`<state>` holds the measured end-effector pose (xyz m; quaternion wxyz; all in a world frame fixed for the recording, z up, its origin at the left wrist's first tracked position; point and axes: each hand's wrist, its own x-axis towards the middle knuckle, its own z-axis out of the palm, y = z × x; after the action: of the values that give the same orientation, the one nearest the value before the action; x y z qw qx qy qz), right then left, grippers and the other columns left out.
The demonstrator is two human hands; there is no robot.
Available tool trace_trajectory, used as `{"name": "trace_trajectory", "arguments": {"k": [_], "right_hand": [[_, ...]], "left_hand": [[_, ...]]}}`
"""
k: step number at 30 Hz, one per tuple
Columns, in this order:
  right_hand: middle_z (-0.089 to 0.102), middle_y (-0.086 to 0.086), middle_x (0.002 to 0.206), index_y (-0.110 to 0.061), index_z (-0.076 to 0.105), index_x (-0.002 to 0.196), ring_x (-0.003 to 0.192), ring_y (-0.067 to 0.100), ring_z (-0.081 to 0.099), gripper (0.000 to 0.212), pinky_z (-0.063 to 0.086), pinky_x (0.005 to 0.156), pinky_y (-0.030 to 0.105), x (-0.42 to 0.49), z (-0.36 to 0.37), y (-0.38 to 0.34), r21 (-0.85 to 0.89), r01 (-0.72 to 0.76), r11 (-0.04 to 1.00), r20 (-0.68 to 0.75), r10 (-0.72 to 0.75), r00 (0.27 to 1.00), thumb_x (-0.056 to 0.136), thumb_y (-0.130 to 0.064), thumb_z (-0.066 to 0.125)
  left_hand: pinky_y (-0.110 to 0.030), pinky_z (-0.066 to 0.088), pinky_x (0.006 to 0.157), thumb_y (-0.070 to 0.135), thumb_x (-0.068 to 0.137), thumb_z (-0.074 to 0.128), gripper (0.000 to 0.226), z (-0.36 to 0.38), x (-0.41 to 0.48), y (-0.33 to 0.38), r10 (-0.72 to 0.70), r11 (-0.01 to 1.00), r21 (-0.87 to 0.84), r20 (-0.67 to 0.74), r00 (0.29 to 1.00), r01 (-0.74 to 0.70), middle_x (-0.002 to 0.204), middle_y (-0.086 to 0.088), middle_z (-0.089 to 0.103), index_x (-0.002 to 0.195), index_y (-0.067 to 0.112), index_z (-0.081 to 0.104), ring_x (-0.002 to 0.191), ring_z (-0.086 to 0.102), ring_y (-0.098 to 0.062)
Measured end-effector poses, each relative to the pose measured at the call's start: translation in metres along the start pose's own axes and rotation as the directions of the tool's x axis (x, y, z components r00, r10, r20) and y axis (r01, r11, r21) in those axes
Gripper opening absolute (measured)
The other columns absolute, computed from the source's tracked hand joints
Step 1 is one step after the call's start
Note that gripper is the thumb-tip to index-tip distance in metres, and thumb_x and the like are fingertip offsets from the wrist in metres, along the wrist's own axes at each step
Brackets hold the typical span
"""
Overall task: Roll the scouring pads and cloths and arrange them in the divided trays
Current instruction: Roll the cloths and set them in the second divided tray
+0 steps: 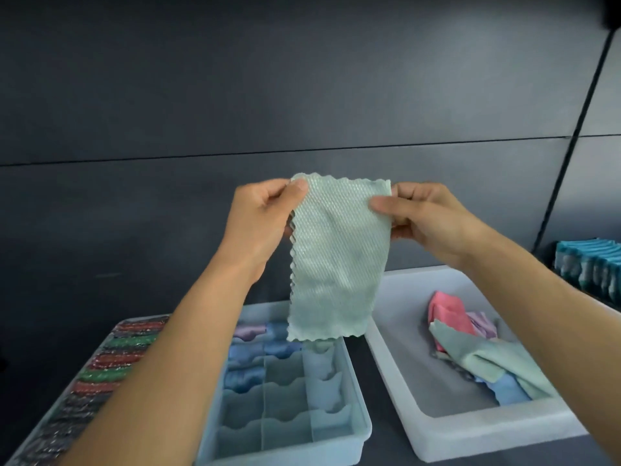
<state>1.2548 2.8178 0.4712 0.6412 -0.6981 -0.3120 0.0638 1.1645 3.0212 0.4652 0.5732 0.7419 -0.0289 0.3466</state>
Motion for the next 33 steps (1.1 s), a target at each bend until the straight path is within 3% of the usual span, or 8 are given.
{"name": "trace_trajectory", "arguments": {"k": [4,9,15,21,23,25,30,33], "right_hand": [[0.067,0.024,0.085,0.011,0.061,0.09,0.073,0.024,0.06,0.028,0.052,0.075,0.047,0.002,0.021,0.002,-0.017,0.034,0.999,-0.151,-0.036,0.988,0.084,-0.015,0.071],[0.057,0.024,0.065,-0.002,0.065,0.072,0.055,0.016,0.042,0.027,0.038,0.05,0.029,-0.007,0.058,-0.002,-0.321,0.204,0.925,-0.22,-0.282,0.934,0.089,-0.024,0.065],[0.031,-0.008,0.047,-0.012,0.039,0.052,0.048,0.008,0.027,0.046,0.026,0.048,0.023,-0.015,0.091,-0.007,-0.36,0.326,0.874,-0.202,-0.414,0.888,0.093,-0.021,0.059],[0.07,0.0,0.063,-0.011,0.068,0.072,0.057,0.019,0.067,0.012,0.054,0.055,0.031,-0.013,0.093,-0.009,-0.088,0.23,0.969,-0.217,-0.244,0.945,0.082,-0.015,0.075],[0.067,0.003,0.061,-0.004,0.066,0.075,0.052,0.016,0.06,0.01,0.048,0.052,0.026,-0.006,0.091,-0.008,-0.026,0.173,0.984,-0.263,-0.174,0.949,0.083,-0.008,0.07],[0.064,0.015,0.068,0.004,0.064,0.083,0.057,0.02,0.054,0.011,0.044,0.053,0.03,-0.001,0.091,-0.01,-0.007,0.156,0.988,-0.284,-0.152,0.947,0.084,-0.006,0.067],[0.064,0.013,0.071,0.005,0.062,0.092,0.059,0.017,0.058,0.012,0.046,0.051,0.023,0.007,0.089,-0.02,0.044,0.21,0.977,-0.311,-0.186,0.932,0.087,-0.006,0.063],[0.067,0.005,0.072,0.002,0.064,0.094,0.06,0.014,0.062,0.009,0.048,0.052,0.022,0.008,0.083,-0.024,0.127,0.206,0.97,-0.286,-0.163,0.944,0.088,-0.005,0.062]], "left_hand": [[-0.031,0.035,0.061,0.032,0.091,0.062,0.049,-0.004,-0.008,-0.004,0.063,0.99,0.134,-0.068,0.996,-0.053,0.064,-0.023,0.048,0.076,-0.014,0.052,0.063,0.035,-0.022],[-0.037,0.045,0.058,0.026,0.093,0.06,0.041,0.0,-0.02,-0.004,0.298,0.868,0.456,-0.158,0.941,-0.199,0.06,-0.011,0.05,0.061,0.0,0.057,0.055,0.045,-0.022],[-0.046,0.058,0.067,0.038,0.095,0.052,0.038,0.011,-0.03,-0.005,0.202,0.954,0.253,-0.147,0.968,-0.161,0.072,-0.007,0.067,0.077,0.01,0.071,0.064,0.069,-0.027],[-0.027,0.06,0.076,0.041,0.102,0.039,0.038,0.009,-0.046,0.012,-0.043,0.975,-0.218,-0.006,0.999,0.041,0.088,0.005,0.076,0.092,0.027,0.072,0.089,0.073,-0.012],[-0.02,0.055,0.077,0.036,0.093,0.062,0.021,0.005,-0.052,0.001,0.024,0.995,-0.09,-0.082,0.996,-0.032,0.106,0.005,0.069,0.111,0.027,0.066,0.098,0.066,-0.01],[-0.019,0.051,0.082,0.035,0.078,0.079,0.053,0.006,-0.057,-0.019,0.021,0.989,0.149,-0.115,0.993,-0.003,0.113,0.011,0.059,0.124,0.035,0.053,0.101,0.058,-0.003],[-0.031,0.057,0.063,0.013,0.094,0.052,0.014,0.016,-0.087,-0.08,-0.244,0.85,0.455,-0.107,0.964,0.266,0.078,0.008,0.065,0.104,0.015,0.062,0.059,0.066,-0.005],[-0.037,0.058,0.07,0.011,0.094,0.049,0.023,0.004,-0.104,-0.118,-0.476,0.725,0.611,0.112,0.872,0.317,0.092,0.002,0.072,0.109,0.019,0.066,0.072,0.069,-0.013]]}}
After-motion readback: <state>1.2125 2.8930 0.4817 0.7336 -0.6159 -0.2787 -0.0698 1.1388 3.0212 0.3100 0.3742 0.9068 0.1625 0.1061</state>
